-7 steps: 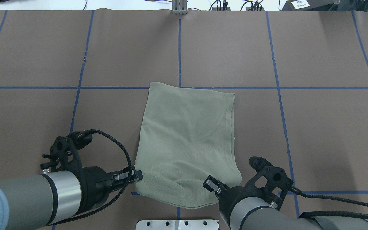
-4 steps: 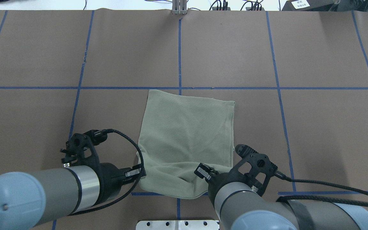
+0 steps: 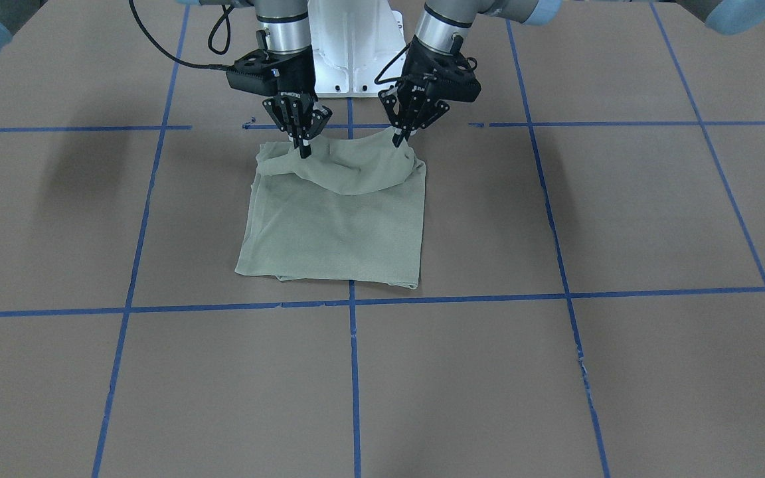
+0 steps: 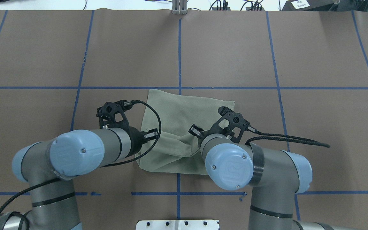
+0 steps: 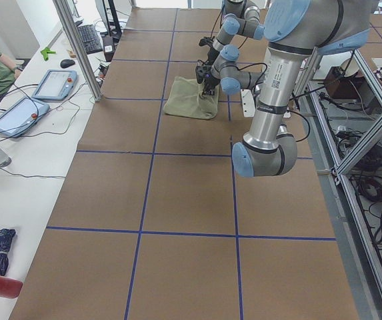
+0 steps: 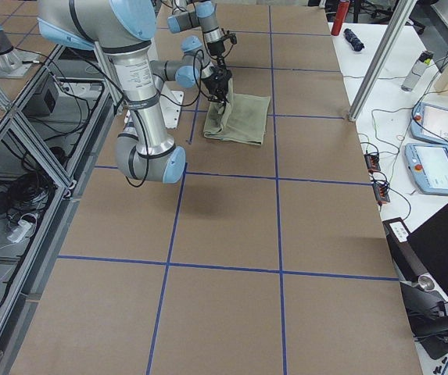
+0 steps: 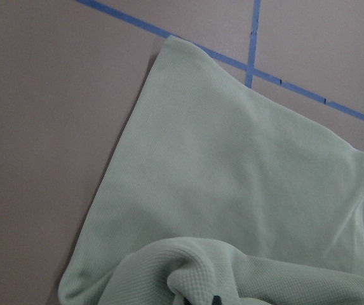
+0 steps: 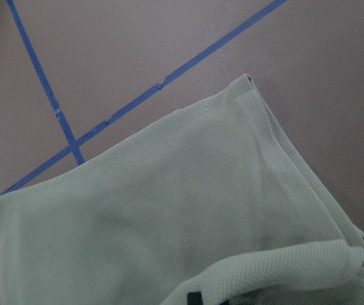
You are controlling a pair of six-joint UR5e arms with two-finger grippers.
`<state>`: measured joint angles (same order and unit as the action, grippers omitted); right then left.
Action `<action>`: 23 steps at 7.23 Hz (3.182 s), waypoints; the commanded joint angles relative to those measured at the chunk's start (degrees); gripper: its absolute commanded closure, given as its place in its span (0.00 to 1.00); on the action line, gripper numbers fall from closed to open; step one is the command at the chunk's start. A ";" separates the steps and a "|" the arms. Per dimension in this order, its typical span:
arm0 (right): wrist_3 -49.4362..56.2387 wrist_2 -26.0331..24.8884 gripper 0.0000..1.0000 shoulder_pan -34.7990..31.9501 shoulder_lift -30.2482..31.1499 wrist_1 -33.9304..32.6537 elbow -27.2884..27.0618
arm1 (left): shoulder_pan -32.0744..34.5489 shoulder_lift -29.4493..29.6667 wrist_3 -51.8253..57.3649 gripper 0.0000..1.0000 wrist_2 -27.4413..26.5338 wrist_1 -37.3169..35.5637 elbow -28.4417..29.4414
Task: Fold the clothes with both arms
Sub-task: 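Fold the near edge over the shirt away from the robot with both grippers, then lay the folded edge down on the far side with both grippers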
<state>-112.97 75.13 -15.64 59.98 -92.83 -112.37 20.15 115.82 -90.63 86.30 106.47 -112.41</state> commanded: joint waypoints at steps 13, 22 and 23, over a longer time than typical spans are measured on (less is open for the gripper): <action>11.35 6.08 0.01 -9.50 -5.40 2.74 14.64 | 8.15 7.49 12.02 0.00 0.45 4.62 16.53; 36.15 6.52 0.00 -3.87 -8.83 2.56 18.93 | 12.90 3.53 19.08 0.00 8.10 4.54 11.86; 37.29 6.43 0.00 -4.48 -8.92 2.56 19.90 | 12.90 3.53 19.08 0.00 8.10 4.54 11.78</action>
<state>-76.89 81.98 -19.54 51.34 -90.28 -93.84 33.04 119.39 -71.57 94.39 111.00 -100.57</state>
